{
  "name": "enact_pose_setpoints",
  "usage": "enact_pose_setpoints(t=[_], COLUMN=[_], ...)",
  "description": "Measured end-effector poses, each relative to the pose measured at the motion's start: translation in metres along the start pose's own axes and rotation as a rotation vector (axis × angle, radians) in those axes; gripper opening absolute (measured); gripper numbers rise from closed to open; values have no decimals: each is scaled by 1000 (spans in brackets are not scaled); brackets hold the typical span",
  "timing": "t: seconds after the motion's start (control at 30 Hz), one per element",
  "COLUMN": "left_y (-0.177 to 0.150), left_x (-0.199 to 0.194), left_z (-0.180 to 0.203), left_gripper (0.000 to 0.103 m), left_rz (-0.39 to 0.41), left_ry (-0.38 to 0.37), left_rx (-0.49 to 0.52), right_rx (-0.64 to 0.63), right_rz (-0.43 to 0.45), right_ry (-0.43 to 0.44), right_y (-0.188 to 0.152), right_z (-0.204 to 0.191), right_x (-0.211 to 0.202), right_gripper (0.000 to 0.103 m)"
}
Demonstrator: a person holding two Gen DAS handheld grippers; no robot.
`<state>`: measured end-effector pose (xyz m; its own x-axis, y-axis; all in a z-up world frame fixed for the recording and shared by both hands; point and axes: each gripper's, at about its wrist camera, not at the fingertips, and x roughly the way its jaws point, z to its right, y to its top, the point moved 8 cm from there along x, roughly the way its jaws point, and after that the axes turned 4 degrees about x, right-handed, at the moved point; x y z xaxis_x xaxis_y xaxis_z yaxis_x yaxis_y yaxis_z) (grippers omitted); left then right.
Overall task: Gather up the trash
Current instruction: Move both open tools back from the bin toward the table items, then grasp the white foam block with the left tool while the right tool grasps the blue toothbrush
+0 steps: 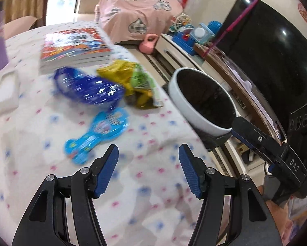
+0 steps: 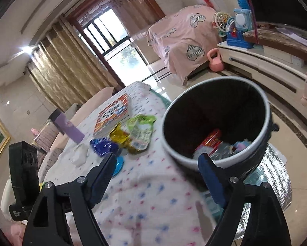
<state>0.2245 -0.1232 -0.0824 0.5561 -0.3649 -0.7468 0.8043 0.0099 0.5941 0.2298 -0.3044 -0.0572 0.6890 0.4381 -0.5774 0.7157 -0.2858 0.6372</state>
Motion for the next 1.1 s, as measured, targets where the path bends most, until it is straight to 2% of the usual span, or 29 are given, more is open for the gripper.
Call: enact_pose_setpoints(t=[0.5,0.77,1.1], left_y=[-27,-28,-19], left_x=[-25,-32,-41], left_z=[-75,-102,-150], left_gripper=[62,62,64], left_rz=[13,23,44], left_ry=[62,101,190], left_rx=[-132,-165,-226], right_rx=[-72,-99,-125], right_rz=[-71,-101,-146], right_ry=[35,49,70], right_y=[-42,-51,-59], right_z=[-55,-71,-91], right_x=[25,37,65], right_gripper=[84,84,84])
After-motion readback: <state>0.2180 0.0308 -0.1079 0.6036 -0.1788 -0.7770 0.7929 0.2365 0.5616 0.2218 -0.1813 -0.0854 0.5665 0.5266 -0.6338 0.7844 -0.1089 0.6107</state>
